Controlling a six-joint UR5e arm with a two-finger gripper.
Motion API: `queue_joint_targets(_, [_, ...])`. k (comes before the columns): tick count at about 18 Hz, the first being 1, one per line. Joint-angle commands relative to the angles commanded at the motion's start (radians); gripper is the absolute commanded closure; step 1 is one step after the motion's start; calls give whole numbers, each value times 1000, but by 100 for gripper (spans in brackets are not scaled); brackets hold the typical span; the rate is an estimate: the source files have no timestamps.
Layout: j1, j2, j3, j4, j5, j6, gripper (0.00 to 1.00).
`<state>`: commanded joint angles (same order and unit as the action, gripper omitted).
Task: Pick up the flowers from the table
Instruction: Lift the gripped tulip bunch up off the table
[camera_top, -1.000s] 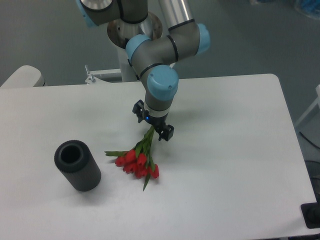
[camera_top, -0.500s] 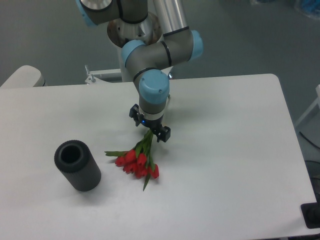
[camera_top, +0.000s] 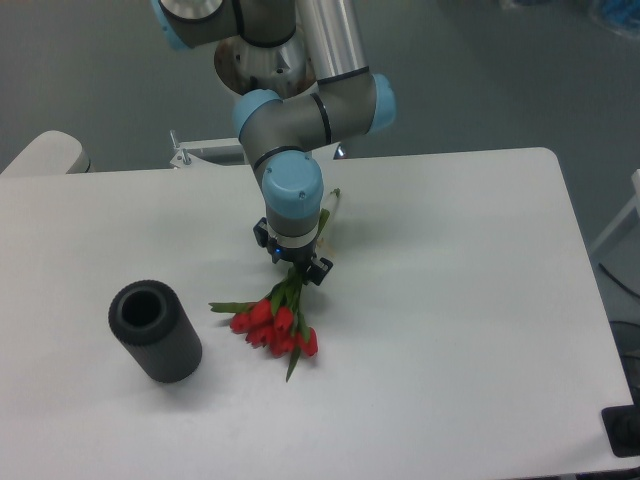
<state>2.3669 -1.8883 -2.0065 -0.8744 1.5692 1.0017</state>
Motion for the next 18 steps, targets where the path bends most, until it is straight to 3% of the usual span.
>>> queue_joint_targets(4, [0, 6, 12, -2, 11, 5, 86])
queue_joint_targets(13, [12, -1, 147, -25, 12, 11, 96])
queue_joint_targets(18, [23, -70, 262, -43, 8, 12, 96])
